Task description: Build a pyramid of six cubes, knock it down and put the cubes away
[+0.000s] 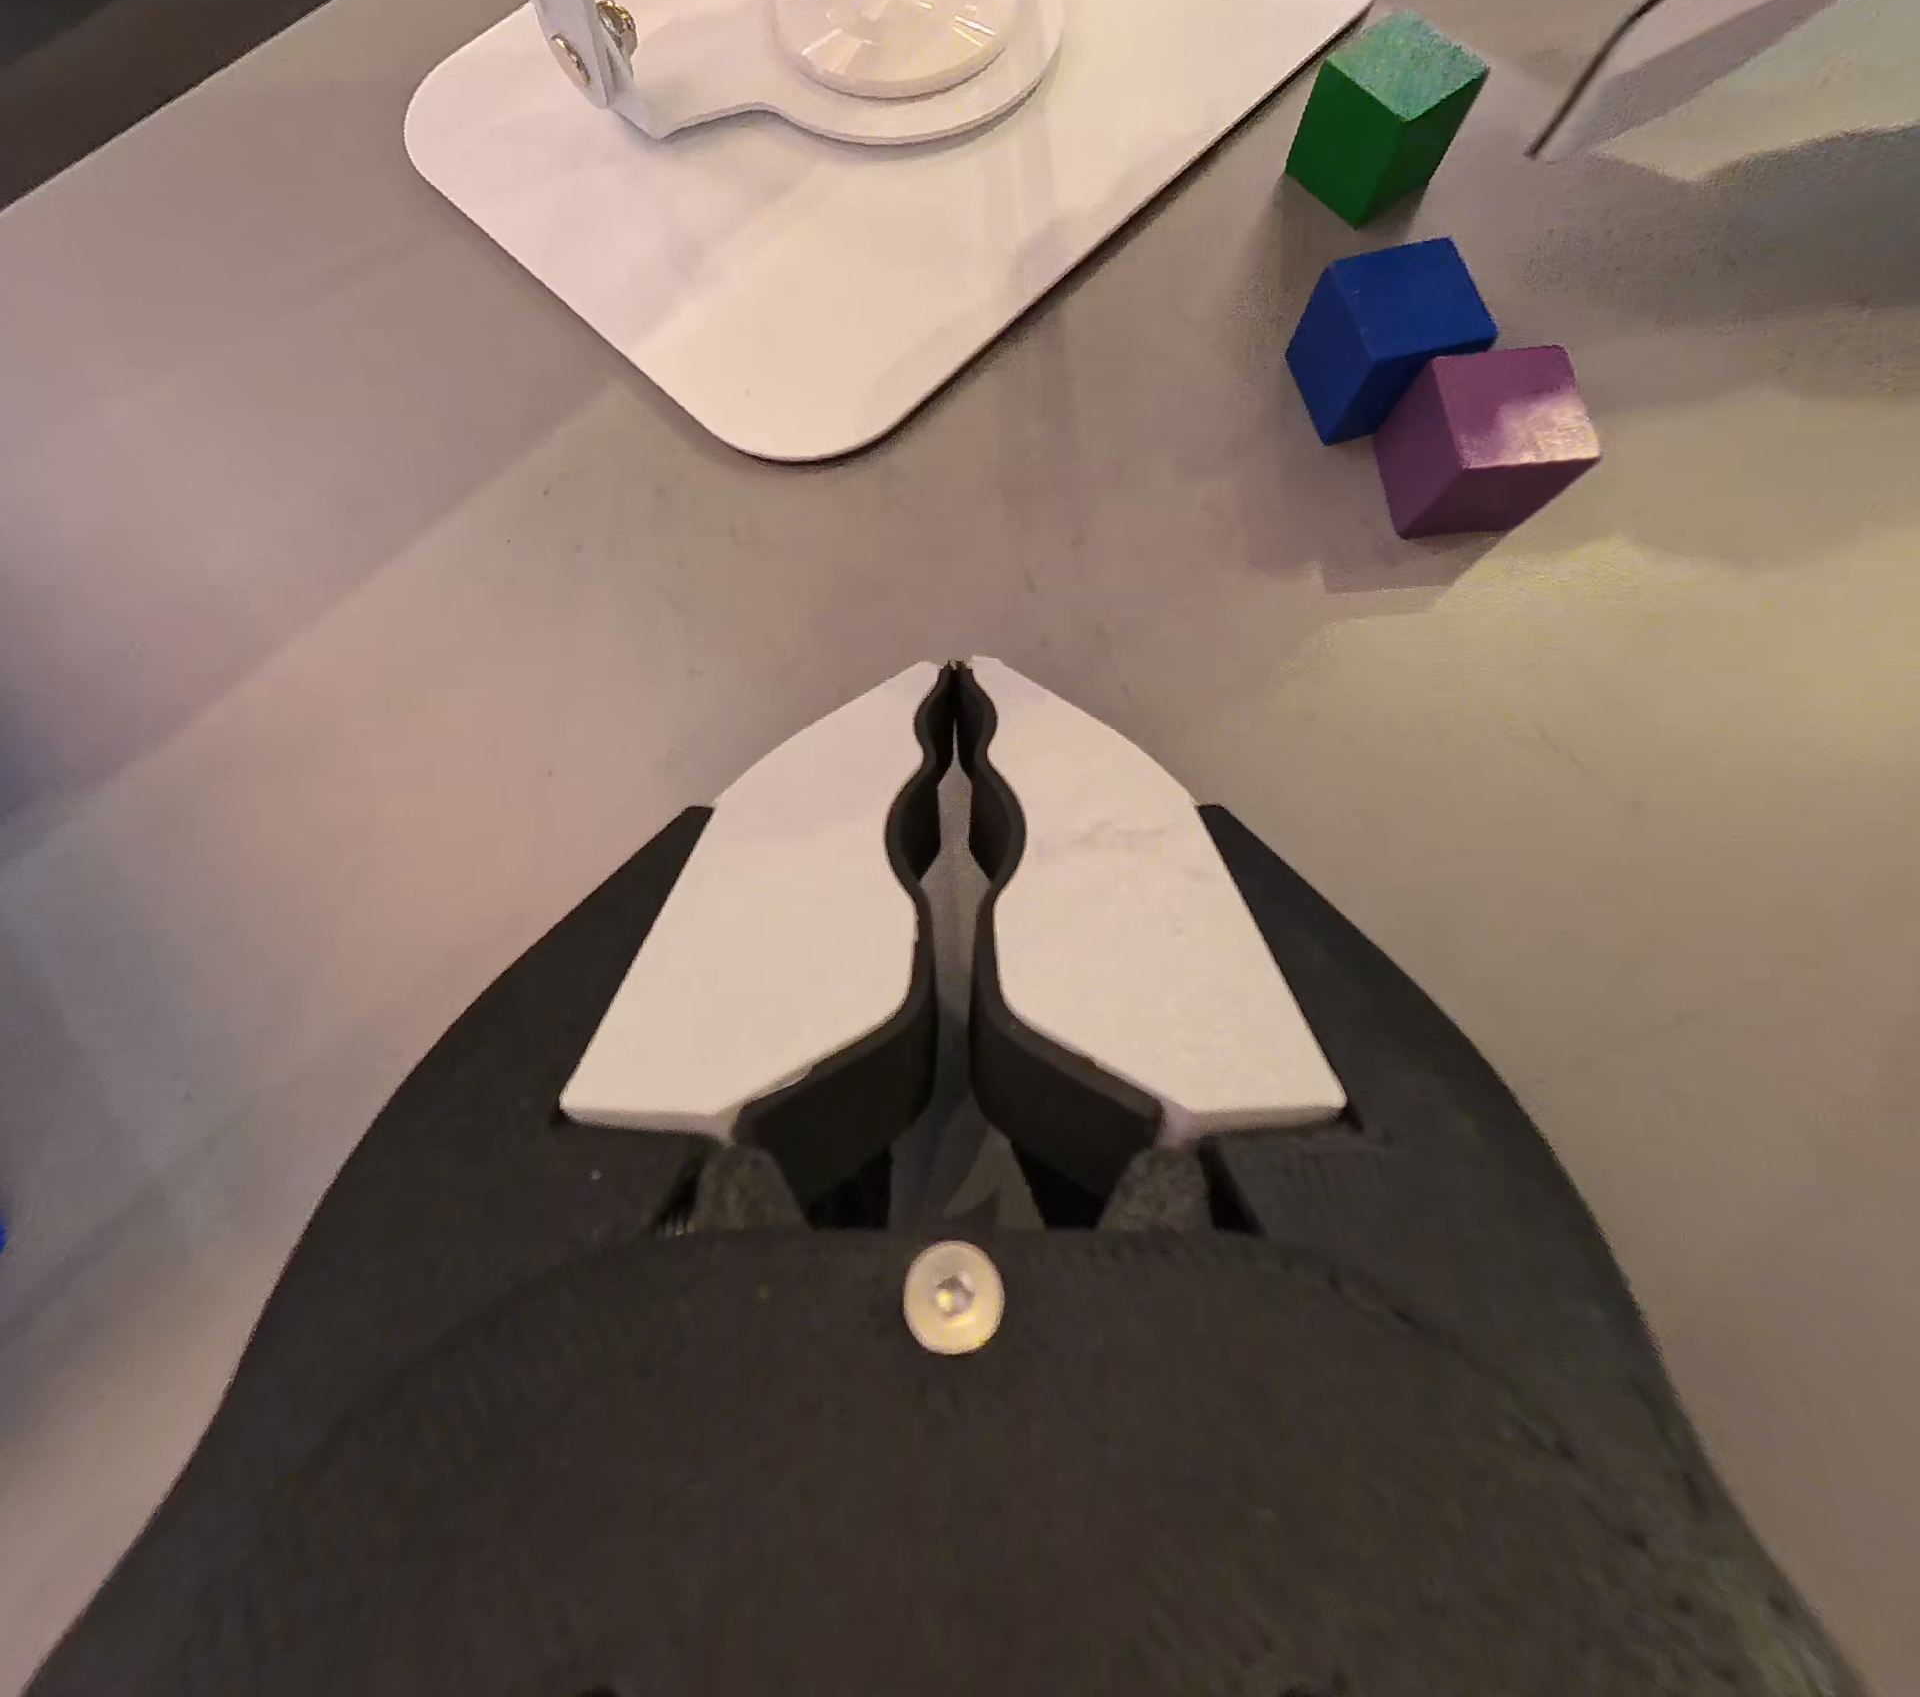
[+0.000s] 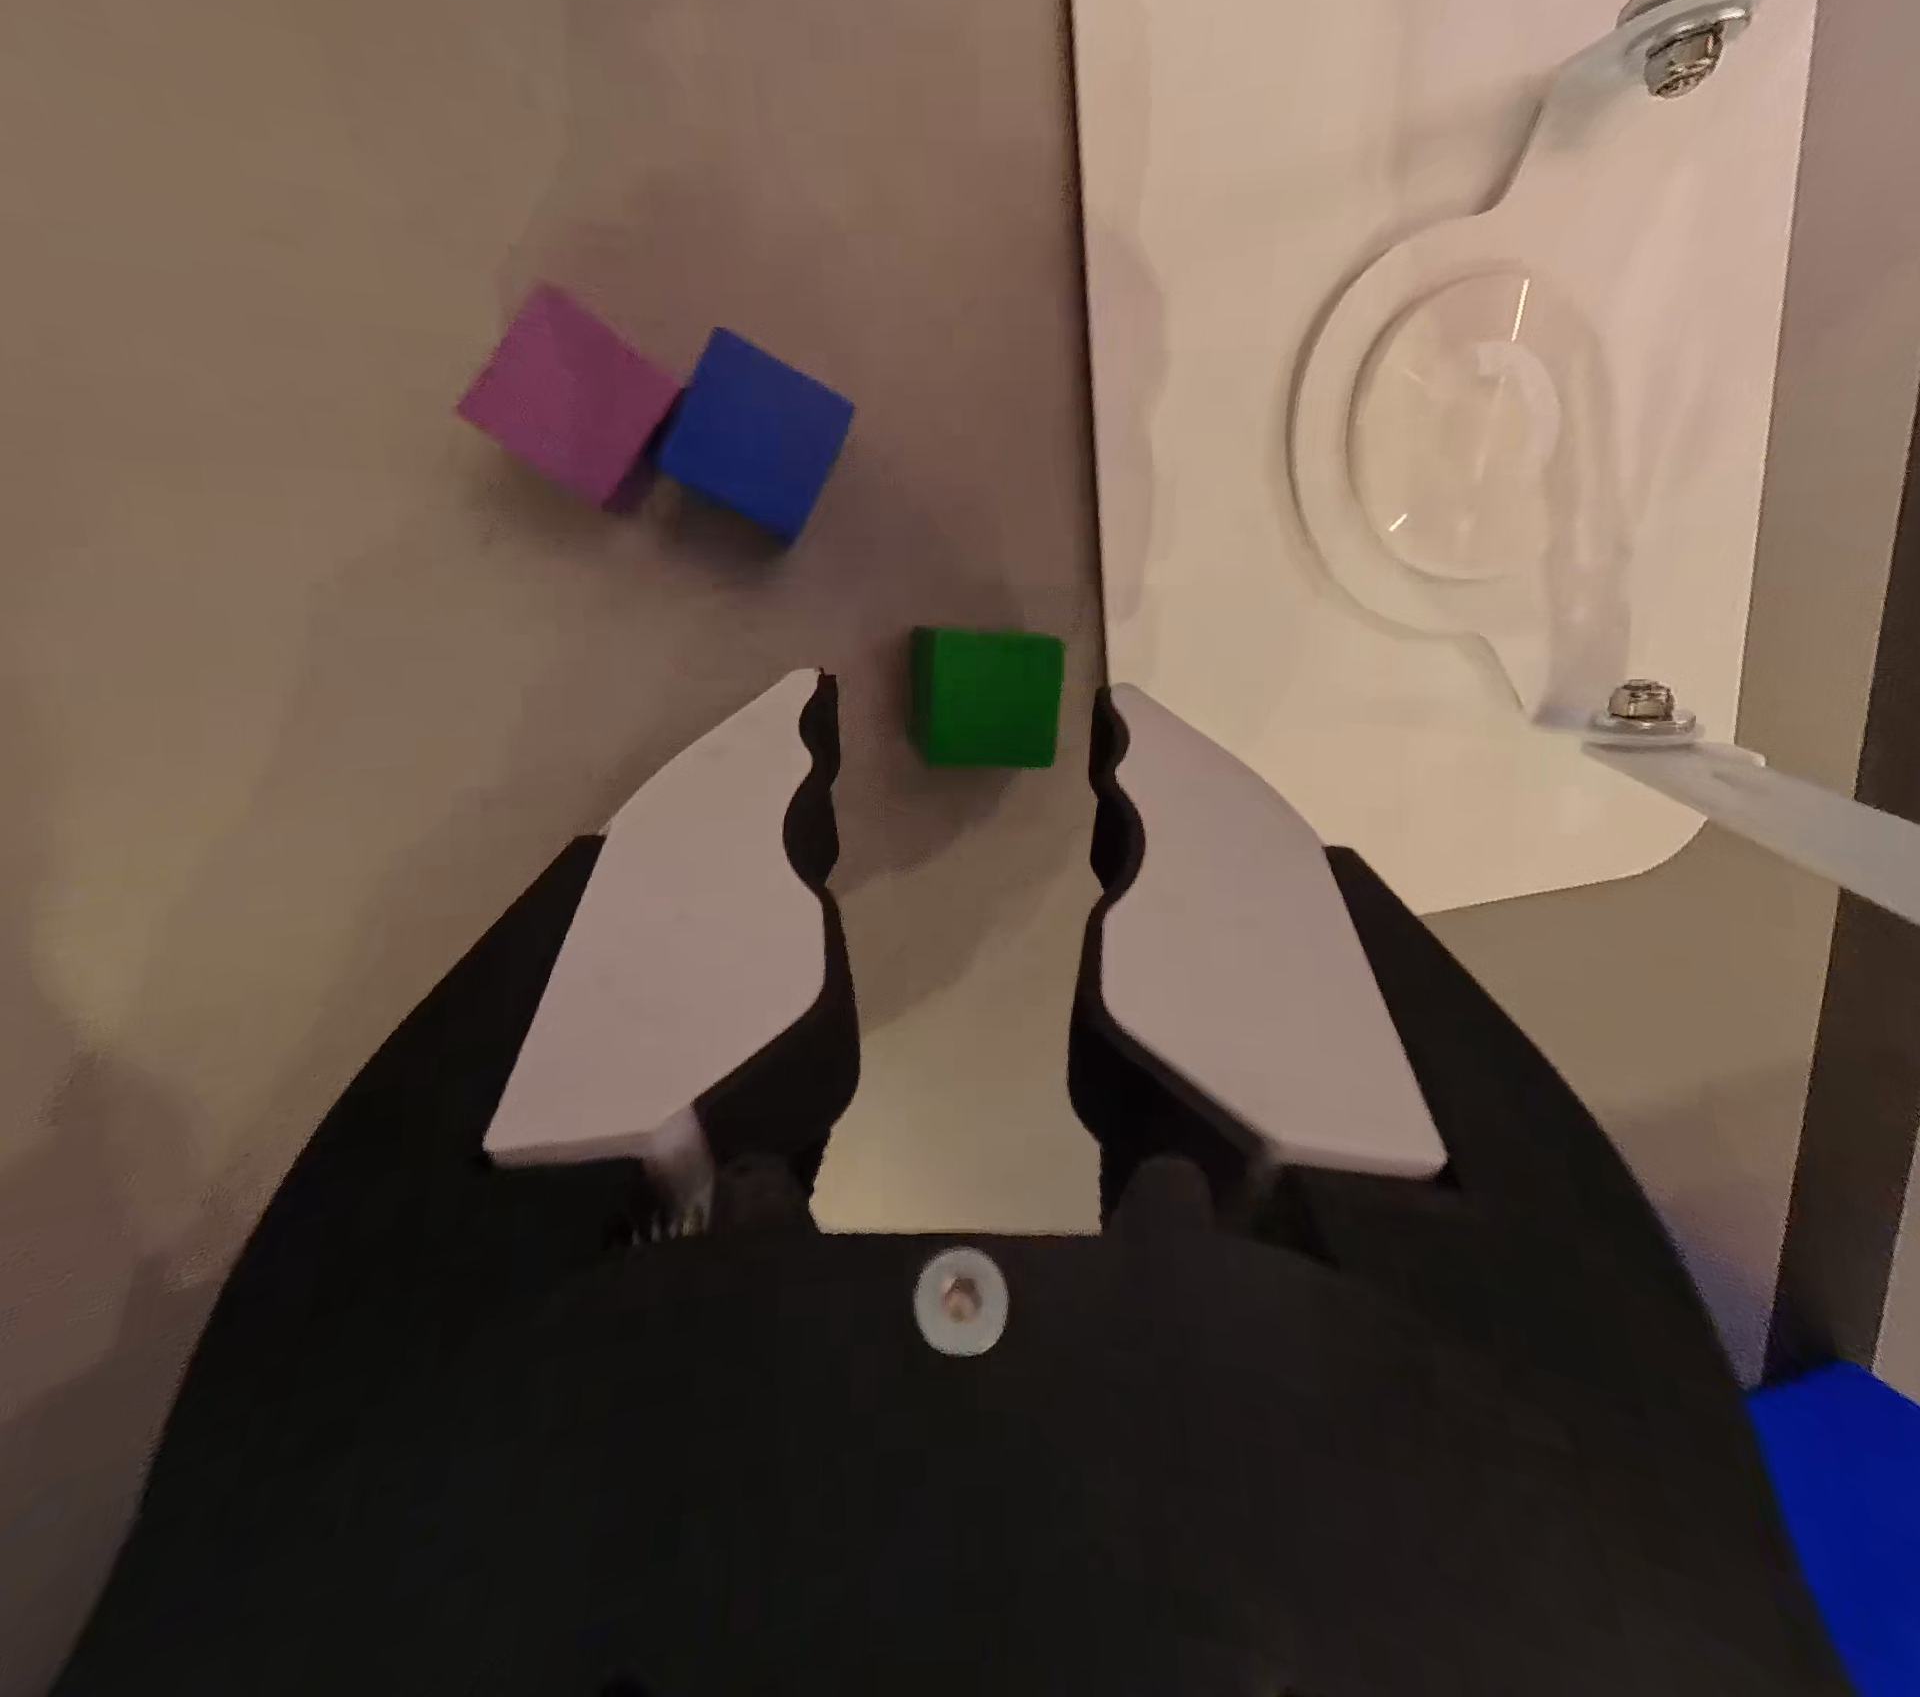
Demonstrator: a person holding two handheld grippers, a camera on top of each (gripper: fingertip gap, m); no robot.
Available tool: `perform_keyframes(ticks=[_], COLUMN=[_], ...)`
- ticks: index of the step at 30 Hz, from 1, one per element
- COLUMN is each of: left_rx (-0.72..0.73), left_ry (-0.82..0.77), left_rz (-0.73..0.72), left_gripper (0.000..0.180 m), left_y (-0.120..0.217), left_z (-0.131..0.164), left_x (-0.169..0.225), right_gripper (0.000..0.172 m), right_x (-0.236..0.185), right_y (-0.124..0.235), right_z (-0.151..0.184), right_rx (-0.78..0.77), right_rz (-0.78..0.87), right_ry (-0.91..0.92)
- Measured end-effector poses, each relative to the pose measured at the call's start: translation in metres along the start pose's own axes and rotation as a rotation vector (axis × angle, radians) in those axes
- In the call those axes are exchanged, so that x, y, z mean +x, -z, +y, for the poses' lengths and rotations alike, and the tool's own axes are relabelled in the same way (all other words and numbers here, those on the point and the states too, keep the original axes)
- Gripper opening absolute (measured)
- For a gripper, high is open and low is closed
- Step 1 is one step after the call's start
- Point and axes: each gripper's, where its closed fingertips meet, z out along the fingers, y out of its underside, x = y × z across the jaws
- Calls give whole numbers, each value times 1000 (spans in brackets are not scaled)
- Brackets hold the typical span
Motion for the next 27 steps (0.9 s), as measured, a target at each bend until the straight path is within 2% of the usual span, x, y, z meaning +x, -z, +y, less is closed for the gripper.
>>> perform_keyframes(ticks=[3,5,7,10,13,16,18,19,23,27], left_rx=[-2,-4,-7,-5,-5,-14,-18,-19,-17,-22], left_ry=[0,-2,-4,-2,0,-5,-9,-10,-7,-4], left_rz=[7,7,7,7,10,11,9,7,-2,-9], left_gripper=[0,0,0,0,0,0,0,0,0,0], left_y=[0,-1,-1,-1,-1,-2,-2,-3,-2,-3], left_z=[0,0,1,0,1,1,2,2,2,2], left_x=[1,1,1,1,1,1,2,2,0,-1], right_gripper=[41,28,28,28,28,28,29,29,28,29], right_x=[3,2,2,6,36,95,131,145,182,193], right_y=[-14,-20,-17,21,99,176,206,210,180,134], right_z=[3,7,7,8,28,92,148,177,272,329], right_rx=[-24,-41,-28,15,97,94,64,33,-56,-164], right_rz=[-55,-84,-89,-36,104,328,442,468,446,379], right_ry=[-24,-31,-43,-64,-178,-390,-544,-621,-867,-1006])
